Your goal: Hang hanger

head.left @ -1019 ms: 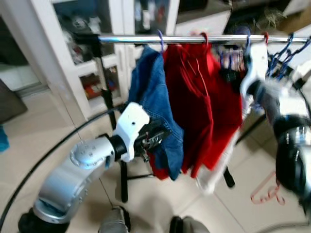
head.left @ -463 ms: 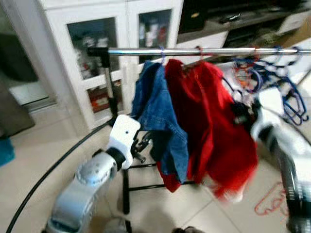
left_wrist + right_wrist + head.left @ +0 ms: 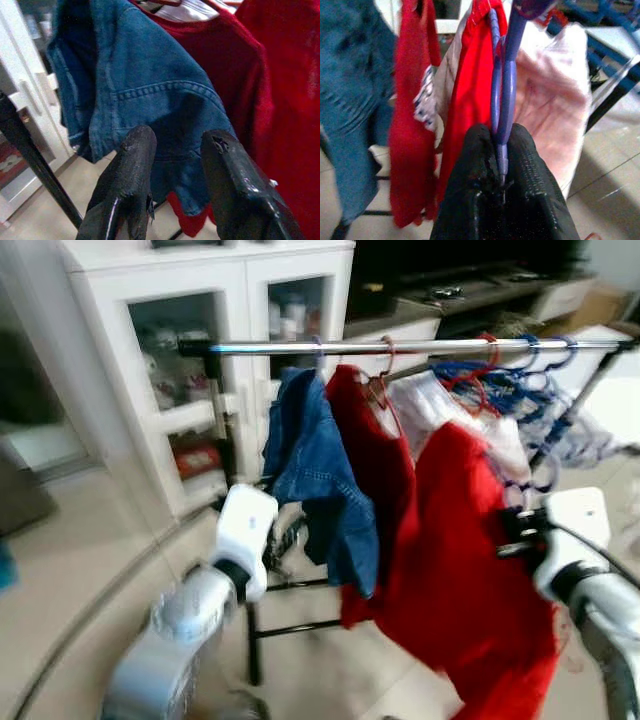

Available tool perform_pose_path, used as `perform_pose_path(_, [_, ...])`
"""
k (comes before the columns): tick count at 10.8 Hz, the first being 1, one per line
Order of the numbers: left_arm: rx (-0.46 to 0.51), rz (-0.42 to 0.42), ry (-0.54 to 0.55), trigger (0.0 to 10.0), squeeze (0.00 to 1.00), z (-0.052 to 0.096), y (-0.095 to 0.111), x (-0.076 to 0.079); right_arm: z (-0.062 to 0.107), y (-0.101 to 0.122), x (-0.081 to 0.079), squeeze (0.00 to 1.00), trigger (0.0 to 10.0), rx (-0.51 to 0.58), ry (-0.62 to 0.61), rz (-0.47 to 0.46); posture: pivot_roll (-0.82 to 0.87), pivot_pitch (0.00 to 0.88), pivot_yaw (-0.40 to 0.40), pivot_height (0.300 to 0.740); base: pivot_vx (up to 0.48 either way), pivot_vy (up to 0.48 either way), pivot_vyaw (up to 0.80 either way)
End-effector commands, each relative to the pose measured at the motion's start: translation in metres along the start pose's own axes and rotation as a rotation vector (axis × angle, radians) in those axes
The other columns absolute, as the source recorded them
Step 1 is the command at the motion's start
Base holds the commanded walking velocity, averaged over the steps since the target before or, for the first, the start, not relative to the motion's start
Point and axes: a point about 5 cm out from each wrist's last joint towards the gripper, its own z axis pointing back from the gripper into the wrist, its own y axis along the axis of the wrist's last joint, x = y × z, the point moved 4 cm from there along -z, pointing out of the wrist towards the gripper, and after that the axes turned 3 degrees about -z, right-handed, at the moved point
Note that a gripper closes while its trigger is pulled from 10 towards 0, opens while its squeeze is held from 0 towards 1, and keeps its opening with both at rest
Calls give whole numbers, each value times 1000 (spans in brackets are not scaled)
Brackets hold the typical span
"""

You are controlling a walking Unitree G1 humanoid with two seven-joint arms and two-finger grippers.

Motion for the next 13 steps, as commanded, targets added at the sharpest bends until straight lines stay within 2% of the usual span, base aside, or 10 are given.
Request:
perform_pose_path(1, [16,-5,12,10000,0,0,4,-6,3,6,-2,0,10000,25,-20,30,6,65,-65,740,0,0,0])
perform_pose_path(2, [13,0,35,10000,0,-2,3,-8,0,2,-2,0,10000,14,-59,64,22,57,-60,740,0,0,0])
perform_pose_path(4, [22,8,37,10000,0,-5,7,-12,-2,-1,-6,0,10000,-2,-89,62,24,52,-55,740,0,0,0])
perform_pose_path(6, [31,63,91,10000,0,-4,6,-22,4,-15,-24,0,10000,-47,-33,58,31,66,-69,740,0,0,0])
perform_pose_path(7, [-1,72,138,10000,0,1,-5,-26,5,-27,-27,0,10000,-83,-24,70,43,64,-95,740,0,0,0])
perform_pose_path(9, [-4,64,164,10000,0,12,-8,-29,8,-43,-29,0,10000,-147,-25,73,65,52,-104,740,0,0,0])
perform_pose_path(10, [-2,62,159,10000,0,11,-8,-29,8,-45,-30,0,10000,-155,-21,69,72,44,-101,740,0,0,0])
perform_pose_path(11, [-23,34,142,10000,0,9,-12,-26,6,-44,-31,0,10000,-151,-32,56,72,35,-98,740,0,-341,0])
perform_pose_path(13, [-11,33,134,10000,0,7,-10,-26,2,-41,-37,0,10000,-125,-29,24,73,32,-91,740,0,-412,0])
